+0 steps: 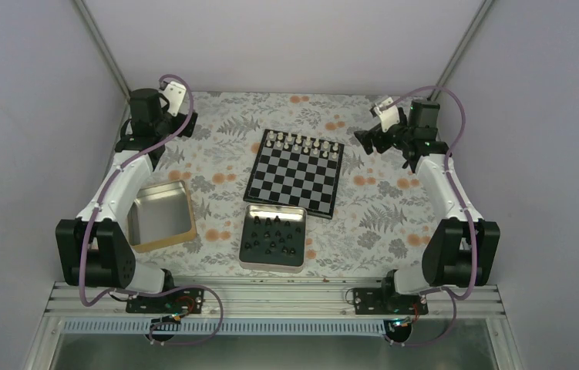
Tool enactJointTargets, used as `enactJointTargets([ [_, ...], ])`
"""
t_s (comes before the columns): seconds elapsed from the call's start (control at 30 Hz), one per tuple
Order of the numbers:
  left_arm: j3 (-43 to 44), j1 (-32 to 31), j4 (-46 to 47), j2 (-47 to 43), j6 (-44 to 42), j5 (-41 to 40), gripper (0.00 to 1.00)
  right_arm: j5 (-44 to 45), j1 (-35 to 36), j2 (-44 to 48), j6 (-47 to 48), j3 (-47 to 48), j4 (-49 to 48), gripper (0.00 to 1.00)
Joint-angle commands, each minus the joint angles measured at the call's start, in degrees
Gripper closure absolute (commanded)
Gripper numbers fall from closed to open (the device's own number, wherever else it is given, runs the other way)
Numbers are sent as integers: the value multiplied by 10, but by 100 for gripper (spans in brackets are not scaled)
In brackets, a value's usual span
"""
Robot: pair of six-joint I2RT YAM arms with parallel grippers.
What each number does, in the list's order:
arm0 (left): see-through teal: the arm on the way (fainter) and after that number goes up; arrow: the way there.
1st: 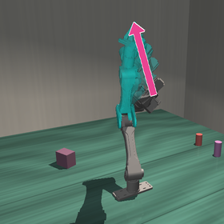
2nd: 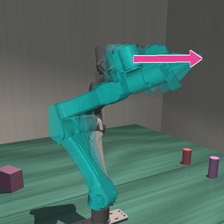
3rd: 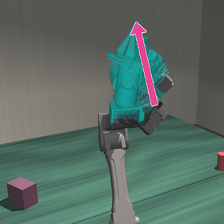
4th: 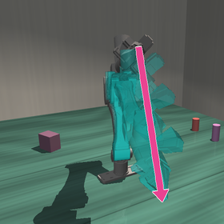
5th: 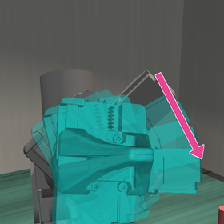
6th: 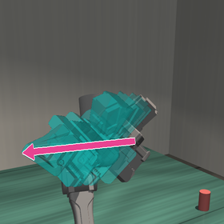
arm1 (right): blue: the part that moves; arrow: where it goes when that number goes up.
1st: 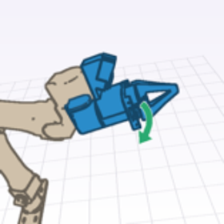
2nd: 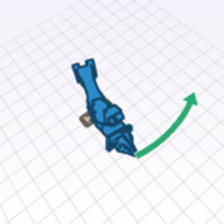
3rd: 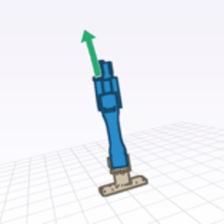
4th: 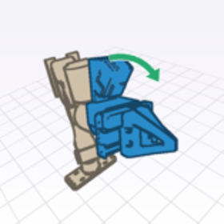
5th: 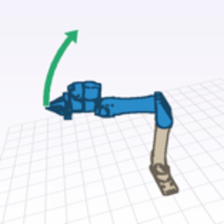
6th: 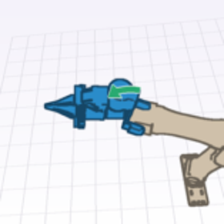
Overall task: Set up the chess pieces on the board
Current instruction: Pick up the chess piece from the storage box.
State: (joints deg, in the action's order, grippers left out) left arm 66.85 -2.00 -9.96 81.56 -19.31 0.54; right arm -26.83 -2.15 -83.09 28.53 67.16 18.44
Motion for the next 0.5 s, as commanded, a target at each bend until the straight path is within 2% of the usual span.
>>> enactJointTargets([
  [0.0,0,3,13,-15,-5,-15,0,-6,6,7,11,19,5,0],
  [0.47,-3,3,16,-19,-7,-15,0,15,13,7,24,20,21,0],
])
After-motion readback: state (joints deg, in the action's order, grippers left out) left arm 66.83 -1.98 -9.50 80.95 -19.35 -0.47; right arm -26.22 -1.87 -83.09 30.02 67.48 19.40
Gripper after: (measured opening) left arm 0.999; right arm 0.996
